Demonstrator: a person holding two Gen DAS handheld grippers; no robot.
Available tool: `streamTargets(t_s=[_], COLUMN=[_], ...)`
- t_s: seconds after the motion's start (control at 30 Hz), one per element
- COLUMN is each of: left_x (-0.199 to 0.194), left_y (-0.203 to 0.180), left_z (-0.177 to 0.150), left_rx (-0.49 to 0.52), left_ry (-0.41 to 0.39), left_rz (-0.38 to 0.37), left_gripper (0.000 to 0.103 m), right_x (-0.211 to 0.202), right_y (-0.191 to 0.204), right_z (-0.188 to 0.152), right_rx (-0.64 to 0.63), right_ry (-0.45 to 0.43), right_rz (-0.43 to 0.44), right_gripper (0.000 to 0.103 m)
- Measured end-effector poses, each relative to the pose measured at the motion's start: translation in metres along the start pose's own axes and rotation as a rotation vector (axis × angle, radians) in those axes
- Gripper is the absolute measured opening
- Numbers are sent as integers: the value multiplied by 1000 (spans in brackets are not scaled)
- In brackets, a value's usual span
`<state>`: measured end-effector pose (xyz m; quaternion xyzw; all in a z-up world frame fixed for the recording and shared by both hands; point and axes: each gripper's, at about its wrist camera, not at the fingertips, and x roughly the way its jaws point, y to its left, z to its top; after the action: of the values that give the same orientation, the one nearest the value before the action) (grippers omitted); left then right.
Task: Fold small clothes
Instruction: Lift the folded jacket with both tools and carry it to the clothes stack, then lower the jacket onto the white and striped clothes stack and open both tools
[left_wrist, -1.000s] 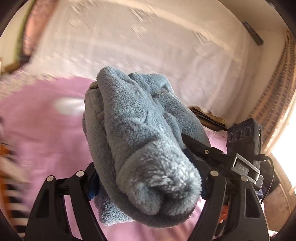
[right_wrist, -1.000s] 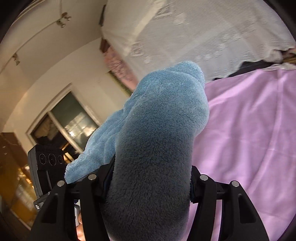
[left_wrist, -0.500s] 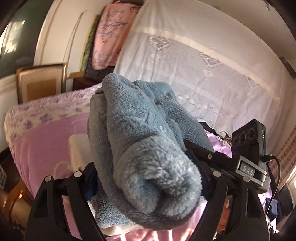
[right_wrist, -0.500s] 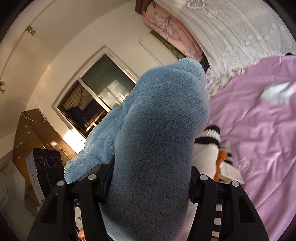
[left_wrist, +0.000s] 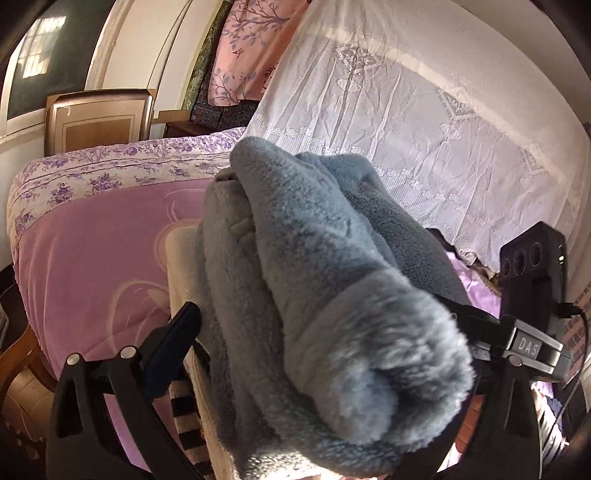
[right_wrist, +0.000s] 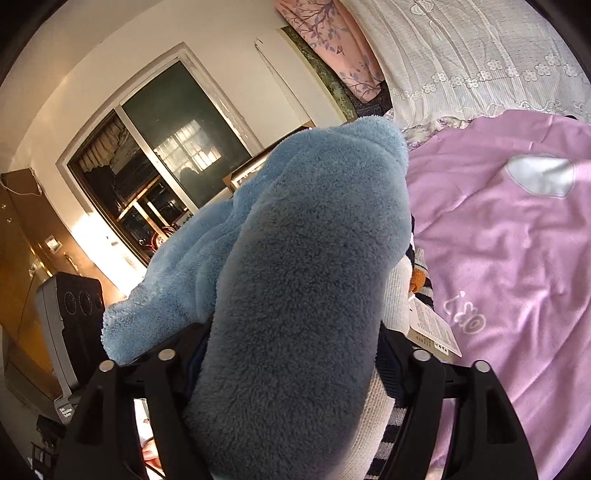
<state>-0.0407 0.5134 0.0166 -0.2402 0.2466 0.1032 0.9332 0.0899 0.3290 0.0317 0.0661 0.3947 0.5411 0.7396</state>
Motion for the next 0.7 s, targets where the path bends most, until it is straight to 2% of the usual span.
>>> streamTargets(t_s=[0.1,0.2,0.33,0.47,0.6,0.7], left_x=[-14,-32,-47,-70,-94,-100], left_y=[-9,-29,-50,-68,-81,-79], left_z=[4,4,-9,-26,-49,-65], left_rx=[13,84,131,179,196,184], left_ry=[-10,-54,-77,-106,-109,-81], left_rz=[32,147,248,376,522,597], left_gripper=[99,98,98,99,99,99], right_x=[-4,-24,-55,-87,-118,-135], right_y=[1,18,36,42,47,51], right_z=[11,7,-14,-34,-55,-68], right_rx=[-9,-113,-241,-272,-298,-324], right_ry=[-19,-70,-143,-174,-189,-188], right_rz=[5,-68,-176,-250,-261,-263], right_gripper=[85,85,97,99,99,99])
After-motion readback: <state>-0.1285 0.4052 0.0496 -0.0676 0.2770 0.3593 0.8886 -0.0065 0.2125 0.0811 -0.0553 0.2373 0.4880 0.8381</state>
